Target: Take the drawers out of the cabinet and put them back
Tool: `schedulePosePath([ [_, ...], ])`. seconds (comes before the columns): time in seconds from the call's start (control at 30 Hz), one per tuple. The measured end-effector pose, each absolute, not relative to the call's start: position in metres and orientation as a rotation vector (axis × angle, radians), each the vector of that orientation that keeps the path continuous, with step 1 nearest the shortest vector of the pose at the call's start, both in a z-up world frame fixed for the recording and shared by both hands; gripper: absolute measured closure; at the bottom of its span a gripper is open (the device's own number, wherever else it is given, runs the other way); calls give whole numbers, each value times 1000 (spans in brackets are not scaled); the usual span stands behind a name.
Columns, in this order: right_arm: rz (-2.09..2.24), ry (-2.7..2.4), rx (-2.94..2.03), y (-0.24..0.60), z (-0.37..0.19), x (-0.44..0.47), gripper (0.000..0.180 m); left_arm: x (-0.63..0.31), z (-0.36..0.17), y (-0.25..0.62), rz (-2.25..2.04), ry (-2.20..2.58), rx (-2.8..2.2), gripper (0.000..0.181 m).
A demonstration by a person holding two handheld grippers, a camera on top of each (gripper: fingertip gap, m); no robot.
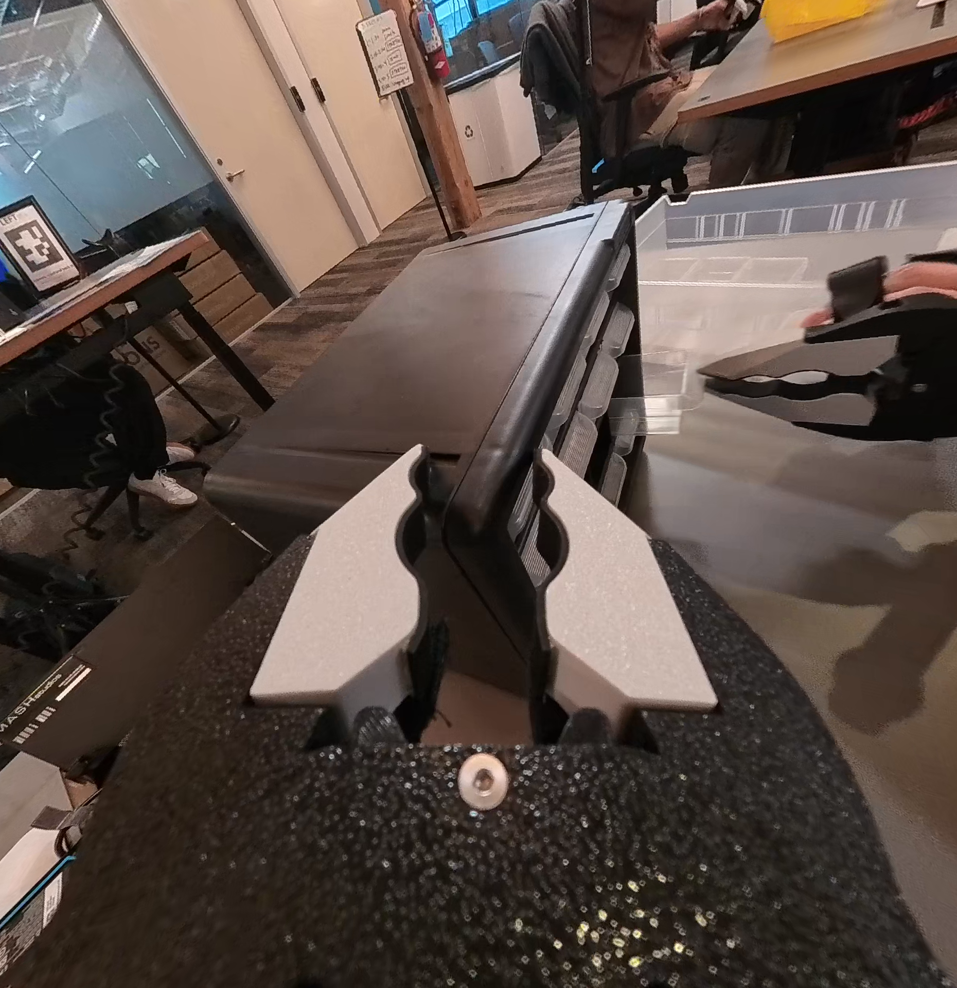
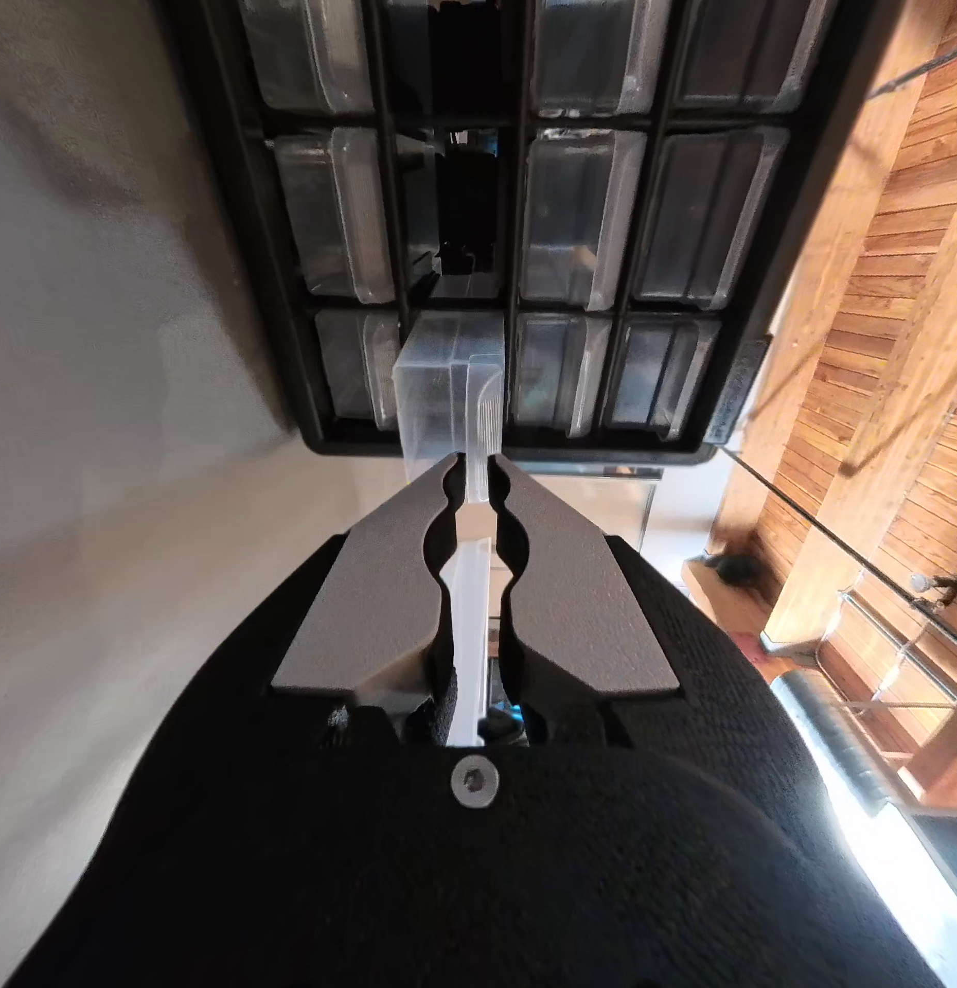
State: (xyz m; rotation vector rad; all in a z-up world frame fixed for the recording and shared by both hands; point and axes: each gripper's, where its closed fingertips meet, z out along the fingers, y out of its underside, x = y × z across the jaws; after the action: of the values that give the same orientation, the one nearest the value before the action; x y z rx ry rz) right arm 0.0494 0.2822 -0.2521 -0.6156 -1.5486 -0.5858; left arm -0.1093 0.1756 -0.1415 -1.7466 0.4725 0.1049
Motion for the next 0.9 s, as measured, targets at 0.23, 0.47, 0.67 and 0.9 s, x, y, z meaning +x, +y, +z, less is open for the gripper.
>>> schedulePosePath([
  [0.23, -620, -1566, -616, 257, -256, 86, 173, -109, -142, 175, 108, 472, -1747, 145],
  [0.47, -611, -1592, -647, 239, -261, 110, 173, -109, -142, 175, 103, 471, -1744, 145],
  [0.67, -488, -1599, -746, 235, -265, 120, 143, -109, -142, 175, 90, 469, -1741, 145],
  [0.9, 276, -1342, -1286, 225, -229, 101, 141, -109, -141, 175, 83, 468, -1737, 145],
])
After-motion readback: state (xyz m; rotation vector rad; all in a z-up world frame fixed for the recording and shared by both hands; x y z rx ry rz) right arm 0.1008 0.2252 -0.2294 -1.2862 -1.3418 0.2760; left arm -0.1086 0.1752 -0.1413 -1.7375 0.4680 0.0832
